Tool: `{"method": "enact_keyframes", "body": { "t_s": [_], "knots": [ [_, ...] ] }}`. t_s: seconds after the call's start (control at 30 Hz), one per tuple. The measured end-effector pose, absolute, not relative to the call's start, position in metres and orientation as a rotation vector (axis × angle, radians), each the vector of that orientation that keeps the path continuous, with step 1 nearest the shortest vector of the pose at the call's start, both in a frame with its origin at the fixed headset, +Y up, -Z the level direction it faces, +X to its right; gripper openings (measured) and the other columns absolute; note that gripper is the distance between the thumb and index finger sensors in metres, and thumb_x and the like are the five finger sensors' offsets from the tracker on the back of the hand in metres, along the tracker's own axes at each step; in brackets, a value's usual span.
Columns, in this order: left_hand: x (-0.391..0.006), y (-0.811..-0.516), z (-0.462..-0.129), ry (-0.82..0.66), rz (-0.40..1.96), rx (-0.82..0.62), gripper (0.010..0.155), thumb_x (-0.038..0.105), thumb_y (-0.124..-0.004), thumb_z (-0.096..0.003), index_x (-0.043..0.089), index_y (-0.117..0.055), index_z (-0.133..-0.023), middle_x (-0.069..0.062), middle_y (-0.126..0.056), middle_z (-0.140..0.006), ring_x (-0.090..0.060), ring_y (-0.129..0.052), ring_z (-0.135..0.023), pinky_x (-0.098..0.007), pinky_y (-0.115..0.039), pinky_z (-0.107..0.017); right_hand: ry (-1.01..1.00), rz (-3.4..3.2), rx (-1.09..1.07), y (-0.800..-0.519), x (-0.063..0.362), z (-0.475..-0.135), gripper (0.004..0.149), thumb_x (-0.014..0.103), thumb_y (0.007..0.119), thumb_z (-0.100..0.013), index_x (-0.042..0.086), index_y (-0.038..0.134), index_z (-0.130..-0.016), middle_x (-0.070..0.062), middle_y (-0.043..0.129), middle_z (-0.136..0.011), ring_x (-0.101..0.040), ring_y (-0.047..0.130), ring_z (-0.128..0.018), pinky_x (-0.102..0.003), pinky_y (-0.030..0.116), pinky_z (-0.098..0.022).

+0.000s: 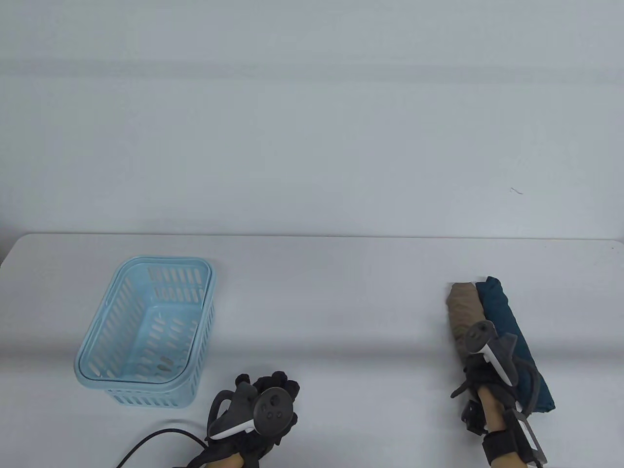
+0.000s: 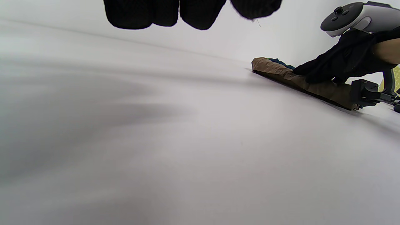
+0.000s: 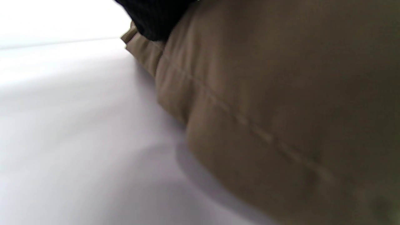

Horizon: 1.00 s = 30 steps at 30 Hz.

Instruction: Roll shorts into tight roll

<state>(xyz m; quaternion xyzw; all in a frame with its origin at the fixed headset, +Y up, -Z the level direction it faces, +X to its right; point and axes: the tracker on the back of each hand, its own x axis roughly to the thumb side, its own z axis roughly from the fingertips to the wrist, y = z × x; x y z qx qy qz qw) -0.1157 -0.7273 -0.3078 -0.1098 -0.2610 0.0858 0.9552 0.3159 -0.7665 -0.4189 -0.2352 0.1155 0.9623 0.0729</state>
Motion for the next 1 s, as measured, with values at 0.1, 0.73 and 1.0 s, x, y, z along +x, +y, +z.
{"method": "enact_keyframes", "body": {
  "t_s": [0.1, 0.73, 1.0],
  "knots": [
    [-0.115, -0.728, -0.308, -0.534, 0.171, -0.230, 0.064, 0.036, -0.058, -0.0539, 0.005, -0.048, -0.109, -0.030, -0.044, -0.115, -0.055, -0.055, -0.104, -0.081, -0.029, -0.063, 0.354, 2.874, -0.643, -0.765, 0.319, -0.415, 0.061, 0.032, 0.065, -0.052, 0.023, 0.040, -0.107, -0.023, 0.039, -0.111, -0.046, 0.058, -0.092, -0.056, 0.057, -0.066],
    [-0.114, -0.711, -0.305, -0.497, 0.186, -0.131, 0.065, 0.037, -0.058, -0.0541, 0.008, -0.045, -0.110, -0.026, -0.040, -0.118, -0.055, -0.052, -0.107, -0.081, -0.030, -0.063, -0.219, 2.831, 0.290, -0.646, 0.193, -0.331, 0.068, 0.038, 0.064, -0.053, 0.020, 0.034, -0.111, -0.017, 0.029, -0.117, -0.046, 0.028, -0.107, -0.071, 0.032, -0.071],
    [-0.119, -0.712, -0.309, -0.483, 0.193, -0.130, 0.065, 0.037, -0.058, -0.0541, 0.007, -0.045, -0.110, -0.027, -0.040, -0.117, -0.055, -0.052, -0.106, -0.081, -0.030, -0.063, 0.065, 2.885, 0.393, -0.707, 0.167, -0.317, 0.068, 0.038, 0.064, -0.052, 0.019, 0.035, -0.111, -0.017, 0.030, -0.117, -0.047, 0.029, -0.106, -0.072, 0.031, -0.070]
  ]
}}
